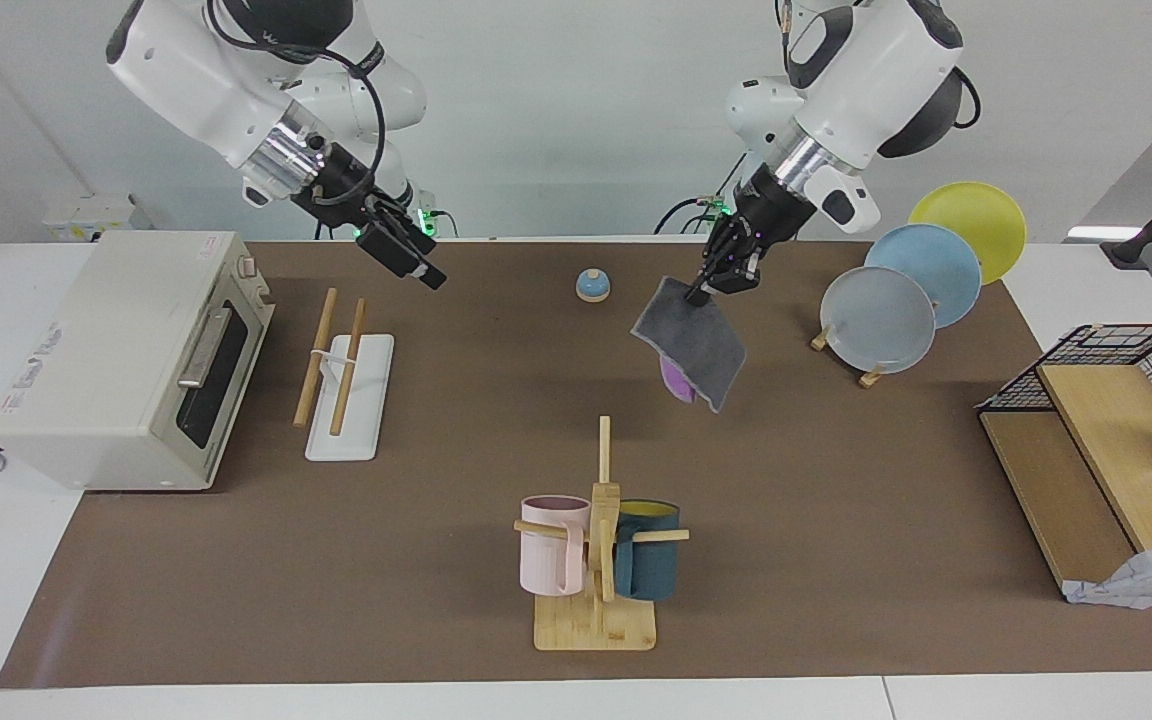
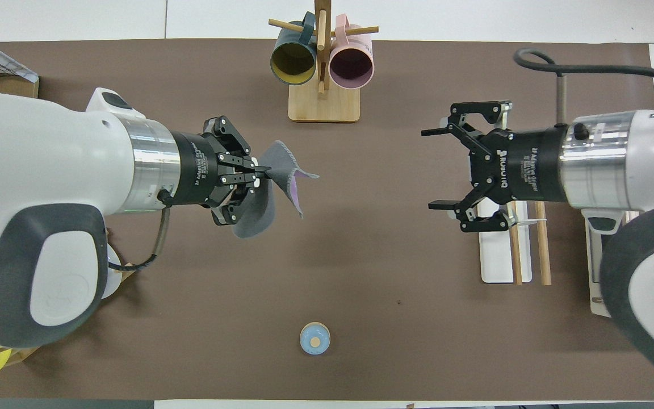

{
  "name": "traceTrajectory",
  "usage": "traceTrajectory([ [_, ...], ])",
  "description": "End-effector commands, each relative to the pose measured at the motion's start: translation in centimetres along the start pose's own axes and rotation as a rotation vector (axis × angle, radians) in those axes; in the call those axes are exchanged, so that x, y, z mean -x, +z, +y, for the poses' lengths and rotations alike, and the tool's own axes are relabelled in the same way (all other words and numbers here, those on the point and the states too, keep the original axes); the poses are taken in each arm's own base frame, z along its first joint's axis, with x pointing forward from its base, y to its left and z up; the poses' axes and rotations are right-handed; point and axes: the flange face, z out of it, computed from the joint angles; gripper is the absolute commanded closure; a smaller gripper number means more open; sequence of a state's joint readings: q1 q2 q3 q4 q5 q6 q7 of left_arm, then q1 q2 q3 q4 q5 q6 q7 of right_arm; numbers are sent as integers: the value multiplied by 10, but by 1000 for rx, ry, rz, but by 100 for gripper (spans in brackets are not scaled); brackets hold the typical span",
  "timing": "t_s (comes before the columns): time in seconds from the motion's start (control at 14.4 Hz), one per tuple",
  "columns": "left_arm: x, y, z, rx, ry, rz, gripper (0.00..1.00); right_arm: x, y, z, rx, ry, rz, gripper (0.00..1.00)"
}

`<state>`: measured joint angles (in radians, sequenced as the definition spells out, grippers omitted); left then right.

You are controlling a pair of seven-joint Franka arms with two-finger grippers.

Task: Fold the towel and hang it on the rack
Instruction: 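Lift the towel with the left gripper while the right gripper approaches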

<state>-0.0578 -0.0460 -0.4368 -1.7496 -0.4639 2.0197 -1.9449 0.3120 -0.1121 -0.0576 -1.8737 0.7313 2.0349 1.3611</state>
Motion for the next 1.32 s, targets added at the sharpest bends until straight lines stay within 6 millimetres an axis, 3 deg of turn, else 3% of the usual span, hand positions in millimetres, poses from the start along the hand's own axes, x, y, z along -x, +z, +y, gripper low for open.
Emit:
traceTrajectory([
  [0.0, 23, 3, -21, 4, -121, 12, 100, 25, 29, 20, -58, 104, -15, 0],
  [0.14, 33, 10, -33, 7, -192, 9, 100, 43, 46, 25, -80, 124, -19, 0],
  [0.42, 43, 21, -50, 16, -259, 6, 100, 58, 72, 35, -63, 98, -19, 0],
  [0.97, 43, 20, -49, 26, -281, 0, 100, 46, 88, 58, 8, 38, -5, 0],
  [1.25, 44, 20, -49, 32, -288, -5, 100, 41, 103, 56, 17, -12, 6, 0],
])
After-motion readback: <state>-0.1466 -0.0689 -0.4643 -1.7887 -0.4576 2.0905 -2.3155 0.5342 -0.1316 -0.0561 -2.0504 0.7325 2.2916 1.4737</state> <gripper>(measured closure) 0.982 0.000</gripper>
